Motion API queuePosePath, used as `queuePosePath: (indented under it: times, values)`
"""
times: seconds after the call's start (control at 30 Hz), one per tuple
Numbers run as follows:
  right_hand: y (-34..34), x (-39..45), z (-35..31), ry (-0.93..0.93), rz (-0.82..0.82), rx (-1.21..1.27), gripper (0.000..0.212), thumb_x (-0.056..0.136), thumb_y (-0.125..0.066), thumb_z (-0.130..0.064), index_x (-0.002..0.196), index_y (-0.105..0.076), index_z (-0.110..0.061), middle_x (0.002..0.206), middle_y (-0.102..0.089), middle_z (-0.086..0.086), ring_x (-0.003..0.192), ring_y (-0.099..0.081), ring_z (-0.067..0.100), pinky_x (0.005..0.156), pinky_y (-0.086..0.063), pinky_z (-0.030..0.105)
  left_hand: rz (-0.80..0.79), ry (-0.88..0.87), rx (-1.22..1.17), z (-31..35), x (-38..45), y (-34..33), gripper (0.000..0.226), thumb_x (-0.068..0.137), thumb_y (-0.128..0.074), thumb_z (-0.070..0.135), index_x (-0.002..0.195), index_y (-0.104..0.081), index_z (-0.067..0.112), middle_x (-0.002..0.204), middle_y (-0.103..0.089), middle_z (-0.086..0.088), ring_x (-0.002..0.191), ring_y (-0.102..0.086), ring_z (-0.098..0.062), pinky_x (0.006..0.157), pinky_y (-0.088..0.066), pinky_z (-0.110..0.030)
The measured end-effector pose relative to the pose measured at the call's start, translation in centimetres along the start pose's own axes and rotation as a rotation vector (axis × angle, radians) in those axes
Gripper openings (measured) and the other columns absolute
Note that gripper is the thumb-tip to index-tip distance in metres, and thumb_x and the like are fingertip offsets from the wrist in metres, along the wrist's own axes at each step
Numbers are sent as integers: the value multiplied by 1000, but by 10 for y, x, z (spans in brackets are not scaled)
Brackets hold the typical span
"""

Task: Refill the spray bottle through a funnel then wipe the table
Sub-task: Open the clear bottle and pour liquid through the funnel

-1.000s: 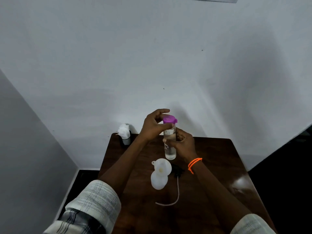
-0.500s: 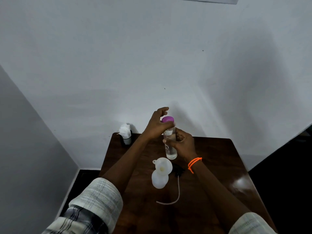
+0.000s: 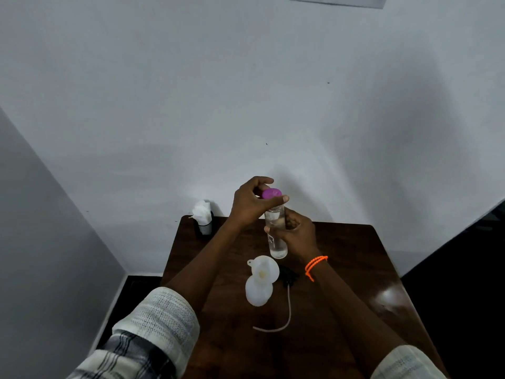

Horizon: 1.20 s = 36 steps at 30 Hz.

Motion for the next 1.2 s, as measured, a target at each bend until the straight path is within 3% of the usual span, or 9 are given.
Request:
queuePosePath:
  times: [0.13,0.27,0.4,0.53,0.63,0.77,0.9,1.03,1.2]
  values:
    - [0,0,-1,-3,11,12,41,67,-94,-14,104,-78,-22,94,-80,-3,91,-77,14,86,-63,41,-161,-1,-25,-4,1,-1,67,70,-91,27,131,-63,28,124,-68,9,111,-67,-4,94,-57,-26]
    - [2,-1,1,-6,23,26,42,67,-94,-10,105,-78,-22,94,-80,-3,92,-77,15,86,-62,40,-140,-21,-22,-5,4,3,62,66,-92,14,123,-70,22,109,-77,2,102,-73,-15,97,-58,-42]
    - [5,-1,2,3,13,1,41,68,-93,-13,105,-78,-22,94,-80,-2,91,-77,15,86,-62,43,-44,0,-21,-2,1,1,57,56,-100,28,108,-76,25,94,-78,6,90,-75,-14,87,-61,-37]
    - [7,0,0,33,2,-35,43,68,-94,-17,108,-77,-23,96,-80,-5,93,-76,11,87,-62,39,26,-23,17,1,-2,-6,52,54,-99,43,98,-75,30,85,-72,9,77,-68,-5,71,-57,-21]
    - [9,2,1,30,-1,-46,42,67,-95,-19,105,-77,-25,94,-79,-5,92,-75,11,85,-62,38,0,9,72,3,-4,-11,52,60,-92,56,102,-70,34,97,-67,12,86,-65,-3,71,-54,-16]
    - [10,1,1,12,24,-3,39,68,-94,-13,103,-78,-21,93,-80,-4,90,-76,13,85,-62,38,-192,53,-62,1,-2,-17,53,77,-85,30,126,-64,31,125,-65,11,111,-64,-5,89,-53,-19]
    - [12,4,4,-3,27,20,43,67,-94,-11,106,-78,-23,95,-80,-1,92,-77,17,87,-62,44,-243,25,-140,-2,2,-16,57,78,-75,1,131,-65,19,124,-72,-1,115,-68,-15,99,-55,-32]
    - [16,5,9,-6,28,6,38,68,-94,-12,101,-78,-22,91,-80,-1,88,-77,17,85,-63,44,-96,11,-171,3,6,-14,51,70,-91,10,118,-73,15,107,-77,-1,99,-73,-15,90,-59,-31]
    - [21,3,14,3,25,-22,41,67,-94,-13,103,-78,-22,93,-80,-4,89,-76,14,86,-62,43,-5,24,-196,5,14,-9,48,66,-95,26,110,-76,19,102,-78,0,97,-73,-19,87,-60,-32]
Point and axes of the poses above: each hand's wrist, its own x-axis towards the middle knuckle, its own y-axis out of the back of the hand, z = x × y, the point moved 2 cm from there along x, towards the middle knuckle
